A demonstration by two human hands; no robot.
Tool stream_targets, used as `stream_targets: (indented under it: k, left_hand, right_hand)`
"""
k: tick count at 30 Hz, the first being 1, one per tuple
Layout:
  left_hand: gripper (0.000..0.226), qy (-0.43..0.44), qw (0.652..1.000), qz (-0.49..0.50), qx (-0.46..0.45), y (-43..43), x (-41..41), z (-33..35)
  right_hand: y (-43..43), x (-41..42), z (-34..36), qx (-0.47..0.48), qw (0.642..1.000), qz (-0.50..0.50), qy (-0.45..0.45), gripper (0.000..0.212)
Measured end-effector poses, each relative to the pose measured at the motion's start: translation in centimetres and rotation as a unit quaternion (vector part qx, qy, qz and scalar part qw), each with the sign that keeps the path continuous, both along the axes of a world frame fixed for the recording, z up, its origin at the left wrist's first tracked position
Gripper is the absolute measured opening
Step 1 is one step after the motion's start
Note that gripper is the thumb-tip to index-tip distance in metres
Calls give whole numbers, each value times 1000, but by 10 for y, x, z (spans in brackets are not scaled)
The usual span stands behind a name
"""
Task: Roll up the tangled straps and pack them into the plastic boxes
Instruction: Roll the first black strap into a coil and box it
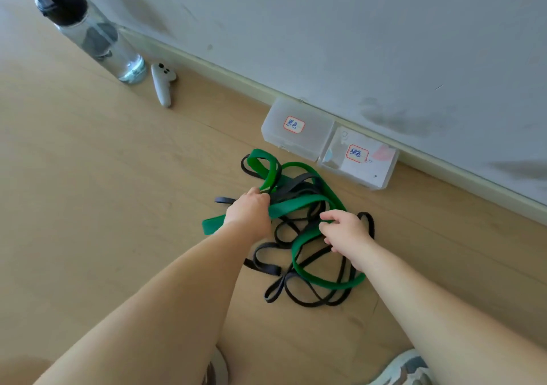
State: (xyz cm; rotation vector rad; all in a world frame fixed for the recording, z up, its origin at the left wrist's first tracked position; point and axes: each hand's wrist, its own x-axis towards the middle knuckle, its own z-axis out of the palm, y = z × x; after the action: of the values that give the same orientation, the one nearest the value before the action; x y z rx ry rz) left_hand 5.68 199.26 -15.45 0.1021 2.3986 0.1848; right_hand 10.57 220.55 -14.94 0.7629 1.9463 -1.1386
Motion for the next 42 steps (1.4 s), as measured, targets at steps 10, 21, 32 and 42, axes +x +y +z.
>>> stream_targets:
  k: [10, 21, 32, 42]
  left_hand:
    - [54, 67, 996, -4, 57, 30, -3, -27]
    - [57, -94, 995, 18, 28, 43, -18, -49]
    - [28, 30, 994, -80, 61, 58, -27, -14]
    - [34, 112, 971, -167, 132, 61, -53, 131]
  right_hand:
    - [-2, -41, -12, 45, 992, 51, 103, 41]
    - [14, -15, -31, -10, 998, 37, -44, 20]
    - [4, -18, -11, 8, 996, -35, 87, 49]
    - [3, -64, 116, -6, 981, 102, 163, 17]
